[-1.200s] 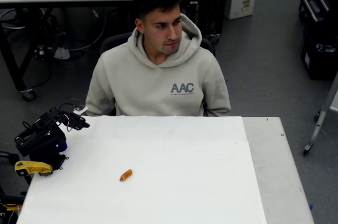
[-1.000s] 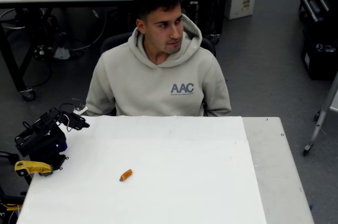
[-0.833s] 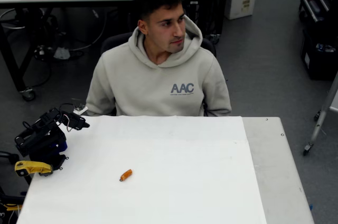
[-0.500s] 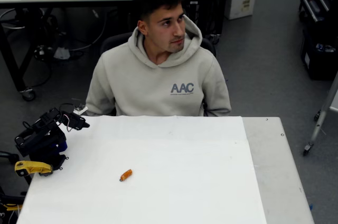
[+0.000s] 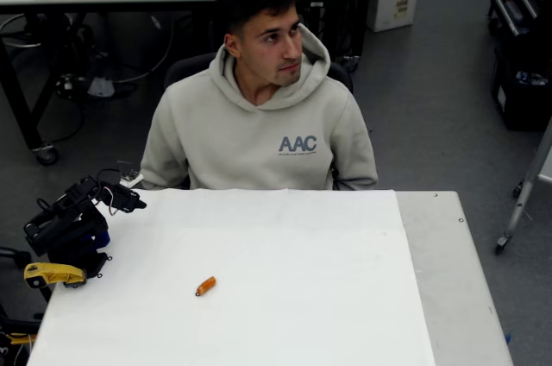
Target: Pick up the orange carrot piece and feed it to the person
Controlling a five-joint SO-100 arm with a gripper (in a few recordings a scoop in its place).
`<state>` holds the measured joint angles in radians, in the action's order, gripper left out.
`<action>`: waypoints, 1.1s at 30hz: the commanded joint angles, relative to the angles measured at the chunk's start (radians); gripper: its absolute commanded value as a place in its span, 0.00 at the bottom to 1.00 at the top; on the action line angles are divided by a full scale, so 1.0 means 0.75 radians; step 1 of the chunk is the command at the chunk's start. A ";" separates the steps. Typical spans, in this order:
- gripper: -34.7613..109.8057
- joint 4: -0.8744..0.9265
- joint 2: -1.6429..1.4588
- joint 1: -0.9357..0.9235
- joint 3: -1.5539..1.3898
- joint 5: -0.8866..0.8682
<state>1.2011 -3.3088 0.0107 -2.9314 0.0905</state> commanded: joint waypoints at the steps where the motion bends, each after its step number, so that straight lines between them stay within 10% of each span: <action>1: 0.23 -0.010 -0.029 0.020 0.006 0.004; 33: 0.23 -0.010 -0.029 0.029 0.006 0.018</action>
<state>1.2011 -3.3088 0.0107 -2.9314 0.0905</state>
